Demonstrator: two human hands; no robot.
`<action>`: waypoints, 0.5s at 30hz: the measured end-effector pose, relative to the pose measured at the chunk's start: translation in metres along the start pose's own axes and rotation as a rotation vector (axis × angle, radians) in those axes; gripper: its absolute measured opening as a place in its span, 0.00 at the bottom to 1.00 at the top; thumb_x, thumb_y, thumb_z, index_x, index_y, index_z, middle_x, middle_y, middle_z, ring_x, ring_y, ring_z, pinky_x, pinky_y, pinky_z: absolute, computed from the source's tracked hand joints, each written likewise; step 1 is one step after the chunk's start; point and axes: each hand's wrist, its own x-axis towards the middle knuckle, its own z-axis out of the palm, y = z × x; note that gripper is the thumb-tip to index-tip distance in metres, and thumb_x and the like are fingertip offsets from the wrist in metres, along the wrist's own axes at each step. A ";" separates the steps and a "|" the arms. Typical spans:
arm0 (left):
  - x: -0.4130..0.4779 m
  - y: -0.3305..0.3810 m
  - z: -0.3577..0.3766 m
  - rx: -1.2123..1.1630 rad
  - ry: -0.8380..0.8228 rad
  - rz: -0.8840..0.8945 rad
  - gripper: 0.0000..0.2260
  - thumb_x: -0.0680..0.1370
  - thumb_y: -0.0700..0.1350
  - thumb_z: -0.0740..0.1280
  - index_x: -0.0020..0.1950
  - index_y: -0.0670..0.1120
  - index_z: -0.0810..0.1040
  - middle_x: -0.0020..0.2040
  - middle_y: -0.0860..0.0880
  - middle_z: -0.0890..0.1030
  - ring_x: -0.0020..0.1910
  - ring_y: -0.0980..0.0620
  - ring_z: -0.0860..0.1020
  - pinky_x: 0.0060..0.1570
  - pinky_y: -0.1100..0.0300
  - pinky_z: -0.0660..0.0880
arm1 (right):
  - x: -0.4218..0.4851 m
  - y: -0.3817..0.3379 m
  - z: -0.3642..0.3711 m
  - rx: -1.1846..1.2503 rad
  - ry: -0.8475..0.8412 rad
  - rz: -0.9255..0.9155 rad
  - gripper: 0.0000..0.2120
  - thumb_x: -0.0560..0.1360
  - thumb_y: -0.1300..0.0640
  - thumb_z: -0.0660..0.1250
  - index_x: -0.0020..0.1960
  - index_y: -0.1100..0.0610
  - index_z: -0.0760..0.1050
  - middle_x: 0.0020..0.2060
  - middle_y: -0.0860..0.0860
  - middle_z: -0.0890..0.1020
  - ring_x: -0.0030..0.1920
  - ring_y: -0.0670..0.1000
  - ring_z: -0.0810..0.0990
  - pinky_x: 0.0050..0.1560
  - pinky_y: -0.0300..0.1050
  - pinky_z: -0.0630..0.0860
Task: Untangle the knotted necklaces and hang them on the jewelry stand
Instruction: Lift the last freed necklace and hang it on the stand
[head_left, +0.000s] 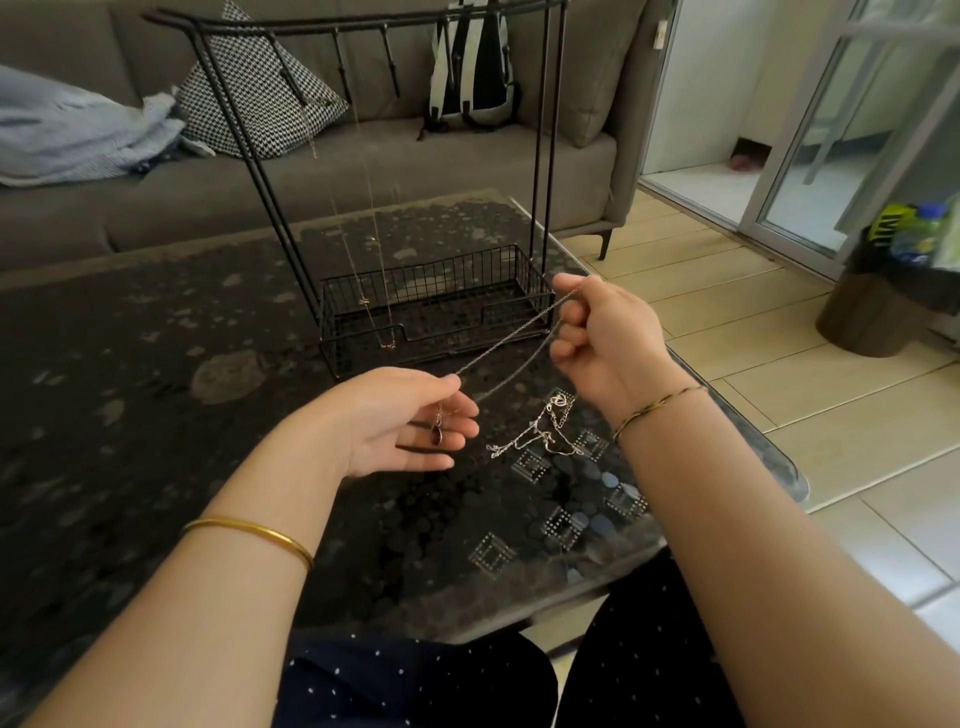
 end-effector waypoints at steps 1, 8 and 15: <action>0.001 0.000 0.000 -0.017 -0.015 -0.013 0.14 0.81 0.48 0.61 0.48 0.40 0.81 0.42 0.44 0.85 0.41 0.49 0.81 0.44 0.53 0.80 | 0.000 0.000 0.000 0.011 0.009 0.013 0.15 0.82 0.57 0.54 0.44 0.58 0.76 0.26 0.48 0.67 0.22 0.44 0.62 0.22 0.35 0.64; 0.007 -0.005 -0.004 -0.044 -0.046 0.023 0.08 0.79 0.32 0.61 0.50 0.38 0.80 0.45 0.41 0.84 0.42 0.50 0.82 0.44 0.57 0.82 | 0.000 -0.003 0.001 0.091 0.054 -0.003 0.20 0.82 0.49 0.52 0.43 0.59 0.76 0.32 0.52 0.73 0.31 0.48 0.74 0.31 0.41 0.77; 0.013 -0.010 -0.007 0.084 0.043 0.139 0.15 0.74 0.24 0.63 0.51 0.42 0.78 0.53 0.41 0.79 0.45 0.49 0.83 0.39 0.61 0.81 | 0.001 -0.003 0.002 0.009 0.049 -0.064 0.19 0.81 0.44 0.53 0.45 0.56 0.76 0.39 0.51 0.78 0.45 0.51 0.80 0.52 0.47 0.78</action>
